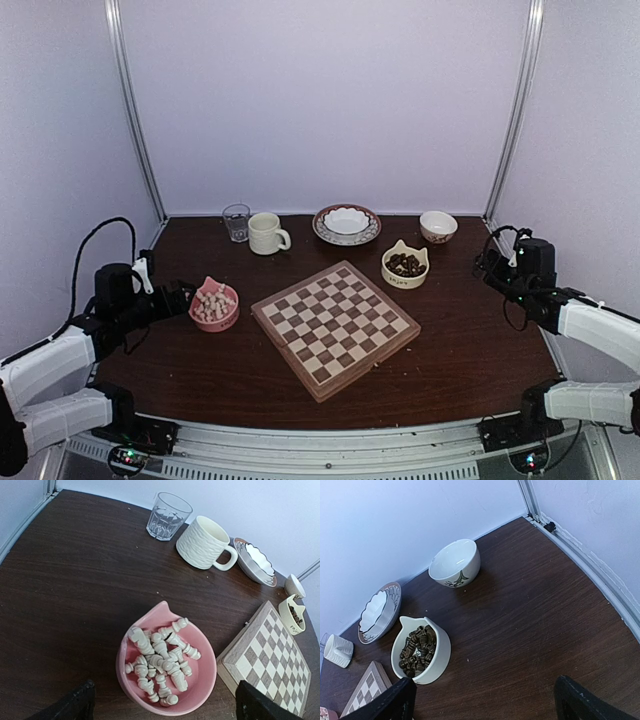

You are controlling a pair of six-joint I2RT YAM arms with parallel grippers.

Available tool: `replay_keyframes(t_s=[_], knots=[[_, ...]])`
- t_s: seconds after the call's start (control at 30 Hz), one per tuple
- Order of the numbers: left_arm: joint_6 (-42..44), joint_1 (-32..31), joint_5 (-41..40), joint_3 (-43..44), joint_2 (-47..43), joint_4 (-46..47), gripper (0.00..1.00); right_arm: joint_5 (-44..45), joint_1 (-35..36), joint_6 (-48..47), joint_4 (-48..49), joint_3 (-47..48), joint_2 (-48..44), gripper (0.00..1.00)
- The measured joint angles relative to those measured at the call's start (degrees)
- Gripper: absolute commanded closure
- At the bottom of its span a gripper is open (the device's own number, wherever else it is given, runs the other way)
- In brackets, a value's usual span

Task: Set up the chess pieces on the board
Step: Pick up the knight from the storage box.

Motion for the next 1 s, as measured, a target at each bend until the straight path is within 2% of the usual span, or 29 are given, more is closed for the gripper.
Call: replay_keyframes(t_s=[0.2,0.4,0.53,0.63,0.73,0.93,1.0], knots=[[-0.1,0.0,-0.2,0.2,0.0,-0.4,0.02,0.4,0.0,0.0,-0.1,0.0,0.0,0.0],[0.4,0.0,1.3,1.1,-1.5,-0.6,0.2,0.4,0.0,0.0,-0.3,0.0,0.0,0.0],[0.5,0.0,3.0,2.5,-0.3,-0.6,0.25,0.4,0.0,0.0,-0.3,0.0,-0.2,0.0],[0.0,-0.4,3.2,3.7,1.7,-0.5,0.25,0.4,0.0,0.1,-0.4,0.0,-0.2,0.01],[-0.6,-2.7,1.6,4.3,3.6,-0.5,0.27,0.4,0.0,0.2,-0.5,0.0,-0.2,0.0],[-0.9,-8.8,-4.5,6.1,4.6,-1.2,0.41,0.4,0.0,0.2,-1.1,0.1,-0.2,0.0],[-1.0,-9.4,-6.6,6.6,5.6,-1.3,0.42,0.4,0.0,0.4,-1.1,0.1,-0.2,0.01]])
